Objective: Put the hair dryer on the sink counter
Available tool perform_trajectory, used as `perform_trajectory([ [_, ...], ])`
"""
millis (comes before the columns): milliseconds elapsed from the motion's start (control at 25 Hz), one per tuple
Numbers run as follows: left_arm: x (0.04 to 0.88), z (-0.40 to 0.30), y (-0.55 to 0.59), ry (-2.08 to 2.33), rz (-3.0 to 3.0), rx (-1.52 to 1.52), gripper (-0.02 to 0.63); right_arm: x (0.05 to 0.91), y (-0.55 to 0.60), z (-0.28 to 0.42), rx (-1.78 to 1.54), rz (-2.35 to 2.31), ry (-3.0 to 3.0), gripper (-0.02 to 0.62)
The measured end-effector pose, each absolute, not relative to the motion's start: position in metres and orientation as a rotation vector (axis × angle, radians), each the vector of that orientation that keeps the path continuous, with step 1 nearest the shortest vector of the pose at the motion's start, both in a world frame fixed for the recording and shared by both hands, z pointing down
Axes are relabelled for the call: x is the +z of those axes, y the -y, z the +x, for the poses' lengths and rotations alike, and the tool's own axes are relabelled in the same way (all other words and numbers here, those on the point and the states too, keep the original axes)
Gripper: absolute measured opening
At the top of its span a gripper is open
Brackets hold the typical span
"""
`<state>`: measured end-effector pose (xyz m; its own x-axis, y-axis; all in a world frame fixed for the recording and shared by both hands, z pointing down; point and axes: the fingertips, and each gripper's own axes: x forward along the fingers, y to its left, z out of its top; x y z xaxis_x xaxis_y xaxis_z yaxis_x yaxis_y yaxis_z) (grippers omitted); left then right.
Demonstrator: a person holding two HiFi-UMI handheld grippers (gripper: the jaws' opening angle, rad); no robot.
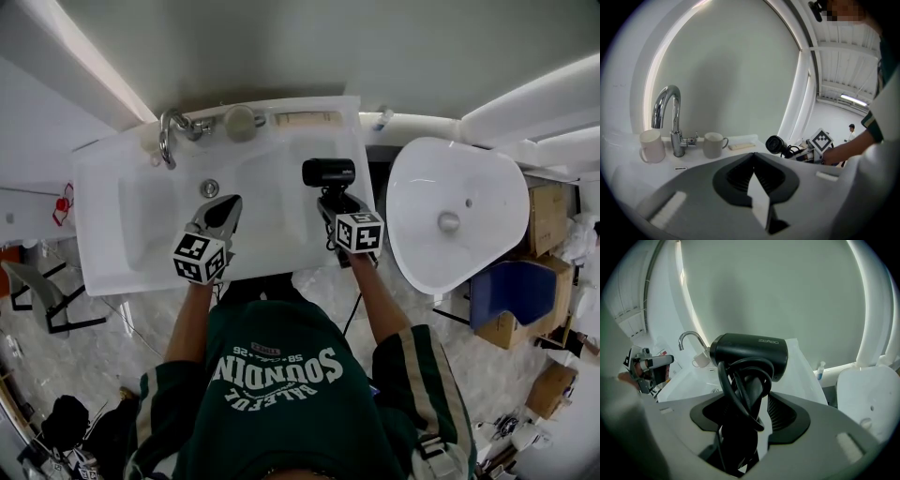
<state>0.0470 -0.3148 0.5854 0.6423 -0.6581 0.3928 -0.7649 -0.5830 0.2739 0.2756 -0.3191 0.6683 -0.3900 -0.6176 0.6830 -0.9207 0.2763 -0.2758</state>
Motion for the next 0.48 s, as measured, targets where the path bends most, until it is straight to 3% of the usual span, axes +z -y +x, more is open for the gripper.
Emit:
perform_trajectory([
  [480,0.6,0.03,0.333,1.165,2.374,0.361,0.051,0.706,0.375,0.288,0.946,1.351,2.016,0.249],
])
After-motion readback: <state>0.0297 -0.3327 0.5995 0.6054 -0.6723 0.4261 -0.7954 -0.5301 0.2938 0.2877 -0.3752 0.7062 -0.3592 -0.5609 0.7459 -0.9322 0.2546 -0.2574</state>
